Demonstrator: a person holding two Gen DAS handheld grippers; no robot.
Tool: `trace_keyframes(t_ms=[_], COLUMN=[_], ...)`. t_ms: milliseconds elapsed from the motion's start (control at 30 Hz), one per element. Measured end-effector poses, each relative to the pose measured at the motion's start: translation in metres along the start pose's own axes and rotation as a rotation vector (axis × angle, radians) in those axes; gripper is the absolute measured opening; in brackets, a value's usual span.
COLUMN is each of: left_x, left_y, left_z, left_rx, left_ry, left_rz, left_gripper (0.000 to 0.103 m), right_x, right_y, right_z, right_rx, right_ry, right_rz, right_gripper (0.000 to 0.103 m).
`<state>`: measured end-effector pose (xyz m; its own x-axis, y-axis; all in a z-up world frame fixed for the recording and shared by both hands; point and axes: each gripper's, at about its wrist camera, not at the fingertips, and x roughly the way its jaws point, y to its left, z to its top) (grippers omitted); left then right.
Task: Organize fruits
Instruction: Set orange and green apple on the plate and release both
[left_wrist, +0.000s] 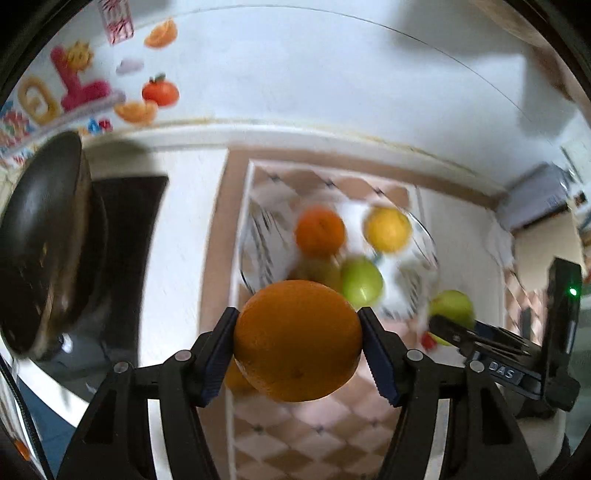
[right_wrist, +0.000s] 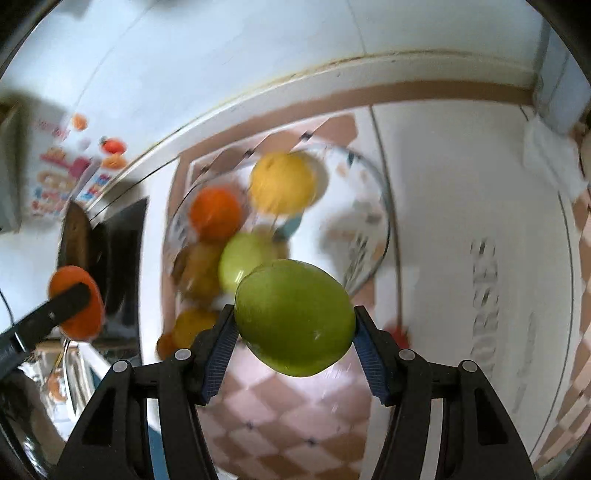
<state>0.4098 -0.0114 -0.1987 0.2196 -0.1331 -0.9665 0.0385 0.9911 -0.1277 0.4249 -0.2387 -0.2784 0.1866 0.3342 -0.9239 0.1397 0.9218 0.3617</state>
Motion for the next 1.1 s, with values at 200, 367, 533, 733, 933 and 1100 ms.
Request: trace_keyframes(t_ms=[200, 367, 533, 733, 933, 1100], left_x=[0.054, 0.097, 0.122, 0.132, 0.132, 0.113], left_y=[0.017, 0.019, 0.018, 0.024, 0.032, 0.037], left_z=[0.047, 0.063, 0.069, 0.068, 0.068, 0.071], left_rx=[-0.019, -0.017, 0.006, -0.008, -0.04, -0.055], left_ry=[0.098, 0.177, 0.225, 0.261, 0.255, 0.198], left_rz=[0.058, 0.084, 0.108, 0.096, 0.07, 0.061], left_gripper=[0.063, 0.063, 0.063, 0.063, 0.067, 0.09], right_x=[0.036, 0.051, 0.058, 0.061, 0.045, 0.029], right_y=[0.002, -0.008, -0.009, -0.008, -0.002, 0.005], right_z=[0.029, 0.032, 0.036, 0.039, 0.04, 0.035], right_rx=[-0.027, -0.001, 0.014, 0.012, 0.009, -0.02], right_ry=[0.042, 0.065, 0.082, 0.103, 0.074, 0.044], right_rz=[-0.079, -0.097, -0.1, -0.113, -0.119, -0.186], right_gripper=[0.064, 0.064, 0.065, 0.071, 0.087, 0.092])
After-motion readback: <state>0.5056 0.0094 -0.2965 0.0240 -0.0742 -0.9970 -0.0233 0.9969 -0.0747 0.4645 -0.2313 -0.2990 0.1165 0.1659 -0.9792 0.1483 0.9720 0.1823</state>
